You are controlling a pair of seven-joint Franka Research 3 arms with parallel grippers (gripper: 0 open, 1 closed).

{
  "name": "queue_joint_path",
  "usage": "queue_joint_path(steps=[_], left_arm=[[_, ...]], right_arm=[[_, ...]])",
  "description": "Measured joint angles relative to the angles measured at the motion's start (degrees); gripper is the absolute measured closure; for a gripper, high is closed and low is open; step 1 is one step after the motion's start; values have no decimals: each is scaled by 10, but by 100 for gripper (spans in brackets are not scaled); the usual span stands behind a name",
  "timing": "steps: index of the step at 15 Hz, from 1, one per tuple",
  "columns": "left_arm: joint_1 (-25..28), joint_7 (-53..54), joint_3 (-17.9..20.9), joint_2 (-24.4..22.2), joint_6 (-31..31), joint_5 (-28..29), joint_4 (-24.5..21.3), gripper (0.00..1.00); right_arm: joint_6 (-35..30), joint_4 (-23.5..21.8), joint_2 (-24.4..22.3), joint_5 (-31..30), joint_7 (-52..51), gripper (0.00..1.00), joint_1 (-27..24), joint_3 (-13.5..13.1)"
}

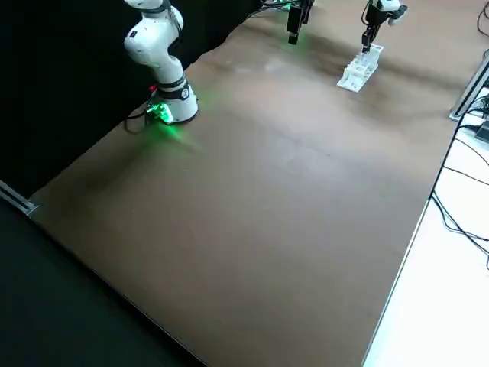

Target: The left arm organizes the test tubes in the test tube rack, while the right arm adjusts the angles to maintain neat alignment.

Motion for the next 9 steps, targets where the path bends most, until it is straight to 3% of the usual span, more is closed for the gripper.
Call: queue_joint_path(steps=[9], left_arm=[[0, 0, 0, 0, 0, 0, 1, 79]], right_arm=[[0, 0, 0, 0, 0, 0, 0, 0]])
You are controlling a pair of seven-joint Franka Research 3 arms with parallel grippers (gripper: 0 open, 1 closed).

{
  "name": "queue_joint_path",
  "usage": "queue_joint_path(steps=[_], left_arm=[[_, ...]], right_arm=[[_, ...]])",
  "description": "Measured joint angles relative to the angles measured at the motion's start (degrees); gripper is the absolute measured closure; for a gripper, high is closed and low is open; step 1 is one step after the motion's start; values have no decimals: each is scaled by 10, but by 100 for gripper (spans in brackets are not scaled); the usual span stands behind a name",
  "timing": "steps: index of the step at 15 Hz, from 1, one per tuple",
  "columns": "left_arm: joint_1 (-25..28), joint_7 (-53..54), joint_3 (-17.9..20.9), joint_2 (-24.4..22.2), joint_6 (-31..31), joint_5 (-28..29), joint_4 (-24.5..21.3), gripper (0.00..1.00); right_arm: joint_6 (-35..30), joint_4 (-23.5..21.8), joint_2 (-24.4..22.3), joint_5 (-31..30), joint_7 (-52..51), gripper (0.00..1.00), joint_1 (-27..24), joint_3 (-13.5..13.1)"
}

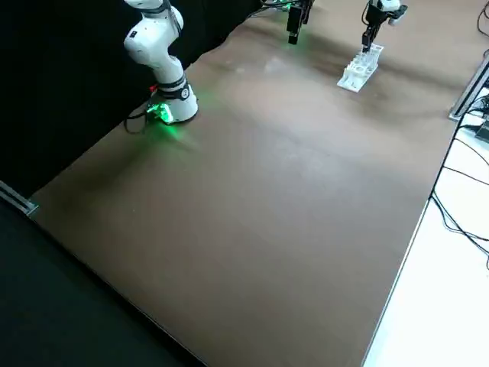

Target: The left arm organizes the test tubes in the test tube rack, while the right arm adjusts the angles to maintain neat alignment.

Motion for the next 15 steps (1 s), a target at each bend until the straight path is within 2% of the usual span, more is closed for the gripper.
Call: queue_joint_path(steps=[15], left_arm=[[0, 0, 0, 0, -1, 0, 8, 80]], right_arm=[[0, 0, 0, 0, 0, 0, 0, 0]])
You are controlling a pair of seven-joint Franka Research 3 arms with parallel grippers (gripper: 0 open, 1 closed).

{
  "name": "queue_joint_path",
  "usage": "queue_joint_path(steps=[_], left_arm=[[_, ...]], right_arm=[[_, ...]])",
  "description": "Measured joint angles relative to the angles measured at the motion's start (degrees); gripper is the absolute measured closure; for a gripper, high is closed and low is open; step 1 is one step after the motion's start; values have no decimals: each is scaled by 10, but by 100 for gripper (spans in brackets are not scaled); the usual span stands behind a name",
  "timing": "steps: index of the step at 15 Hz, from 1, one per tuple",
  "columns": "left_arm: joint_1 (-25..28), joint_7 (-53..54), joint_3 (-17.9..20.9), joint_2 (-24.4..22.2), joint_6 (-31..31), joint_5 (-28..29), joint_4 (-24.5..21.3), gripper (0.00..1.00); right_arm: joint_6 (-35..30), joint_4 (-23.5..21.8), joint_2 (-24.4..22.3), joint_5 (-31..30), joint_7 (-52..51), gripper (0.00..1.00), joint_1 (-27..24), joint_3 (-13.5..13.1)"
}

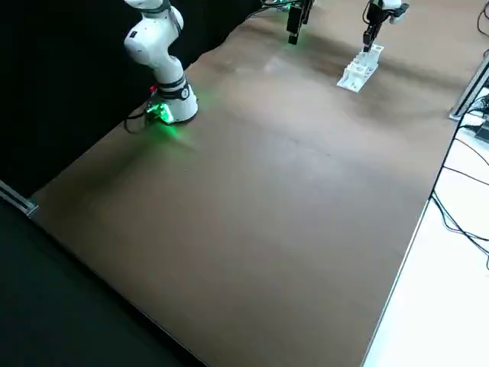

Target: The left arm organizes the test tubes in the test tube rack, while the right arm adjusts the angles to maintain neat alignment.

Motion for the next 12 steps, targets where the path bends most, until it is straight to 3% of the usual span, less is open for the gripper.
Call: queue_joint_path(steps=[12], left_arm=[[0, 0, 0, 0, -1, 0, 0, 82]], right_arm=[[0, 0, 0, 0, 0, 0, 0, 0]])
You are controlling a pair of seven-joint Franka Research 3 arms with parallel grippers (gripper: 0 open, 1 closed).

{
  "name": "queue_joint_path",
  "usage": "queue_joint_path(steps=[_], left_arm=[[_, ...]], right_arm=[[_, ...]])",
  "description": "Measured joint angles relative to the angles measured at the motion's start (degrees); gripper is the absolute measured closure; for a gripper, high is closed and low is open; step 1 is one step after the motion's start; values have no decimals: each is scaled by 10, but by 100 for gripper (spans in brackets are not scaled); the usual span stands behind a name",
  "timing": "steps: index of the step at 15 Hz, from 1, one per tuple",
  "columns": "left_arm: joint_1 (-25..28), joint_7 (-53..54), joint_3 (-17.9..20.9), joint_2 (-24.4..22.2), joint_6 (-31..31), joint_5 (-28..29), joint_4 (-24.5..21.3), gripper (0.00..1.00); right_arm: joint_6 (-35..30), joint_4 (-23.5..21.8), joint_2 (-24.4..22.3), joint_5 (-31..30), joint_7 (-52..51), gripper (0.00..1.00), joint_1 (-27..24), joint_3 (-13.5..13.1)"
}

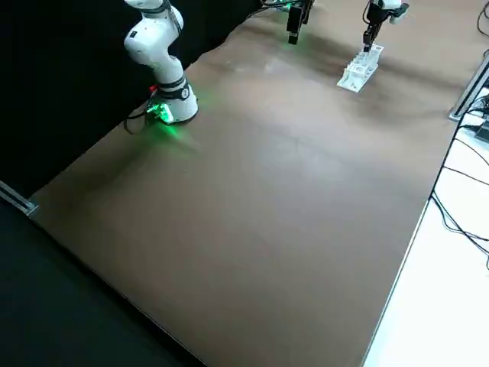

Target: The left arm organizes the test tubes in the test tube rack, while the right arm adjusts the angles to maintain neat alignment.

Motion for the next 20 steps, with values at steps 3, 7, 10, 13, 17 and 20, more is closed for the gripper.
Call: queue_joint_path(steps=[3, 7, 10, 13, 17, 20], left_arm=[[0, 0, 2, 0, -1, 0, 1, 82], [1, 0, 2, -3, -1, 0, 2, 82], [1, 0, 2, -7, -3, 0, 2, 82], [2, 0, 3, -8, -3, 0, 3, 82], [2, -1, 5, -18, -4, 0, 4, 82], [2, -1, 5, -26, -7, 0, 4, 82]], right_arm=[[0, 0, 0, 0, 0, 0, 0, 0], [0, 0, 0, 0, 0, 0, 0, 0], [0, 0, 0, 0, 0, 0, 0, 0], [0, 0, 0, 0, 0, 0, 0, 0], [0, 0, 0, 0, 0, 0, 0, 0], [0, 0, 0, 0, 0, 0, 0, 0]])
